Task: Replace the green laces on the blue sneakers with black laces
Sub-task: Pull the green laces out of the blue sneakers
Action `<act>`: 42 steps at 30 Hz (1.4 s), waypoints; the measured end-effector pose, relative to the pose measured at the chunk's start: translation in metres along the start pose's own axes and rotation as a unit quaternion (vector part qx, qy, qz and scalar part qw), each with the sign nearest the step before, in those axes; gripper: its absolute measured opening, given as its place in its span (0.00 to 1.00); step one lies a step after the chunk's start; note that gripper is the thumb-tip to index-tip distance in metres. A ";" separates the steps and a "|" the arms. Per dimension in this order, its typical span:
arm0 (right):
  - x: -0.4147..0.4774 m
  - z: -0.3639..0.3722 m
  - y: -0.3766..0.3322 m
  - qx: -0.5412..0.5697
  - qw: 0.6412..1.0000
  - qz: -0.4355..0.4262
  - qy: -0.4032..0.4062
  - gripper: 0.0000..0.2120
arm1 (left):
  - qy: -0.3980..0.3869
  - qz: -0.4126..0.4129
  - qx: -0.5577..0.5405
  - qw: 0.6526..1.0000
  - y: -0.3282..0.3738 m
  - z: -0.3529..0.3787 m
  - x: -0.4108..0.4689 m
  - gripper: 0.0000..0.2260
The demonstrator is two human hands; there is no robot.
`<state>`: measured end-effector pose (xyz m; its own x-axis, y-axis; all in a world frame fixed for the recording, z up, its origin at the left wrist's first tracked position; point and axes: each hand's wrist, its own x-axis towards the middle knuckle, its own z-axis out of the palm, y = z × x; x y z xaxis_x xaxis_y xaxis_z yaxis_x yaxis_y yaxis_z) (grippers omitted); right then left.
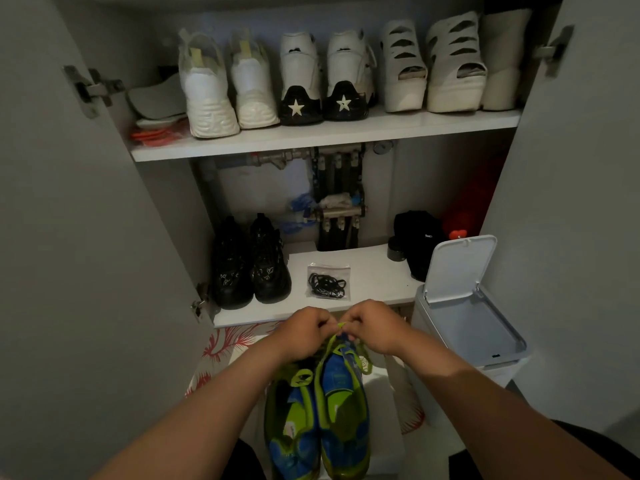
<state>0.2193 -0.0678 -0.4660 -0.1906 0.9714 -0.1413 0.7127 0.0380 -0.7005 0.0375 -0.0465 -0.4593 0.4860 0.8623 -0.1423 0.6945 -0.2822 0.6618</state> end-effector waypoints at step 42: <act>-0.020 -0.002 0.015 -0.240 0.955 0.171 -0.020 0.17 | -0.068 -0.056 0.114 0.990 -0.021 0.023 -0.005 0.21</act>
<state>0.2355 -0.0864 -0.4721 0.0903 0.9365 -0.3389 0.9633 -0.1684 -0.2089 0.0331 -0.0544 -0.4891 0.4555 0.8336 -0.3125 0.8422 -0.2897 0.4547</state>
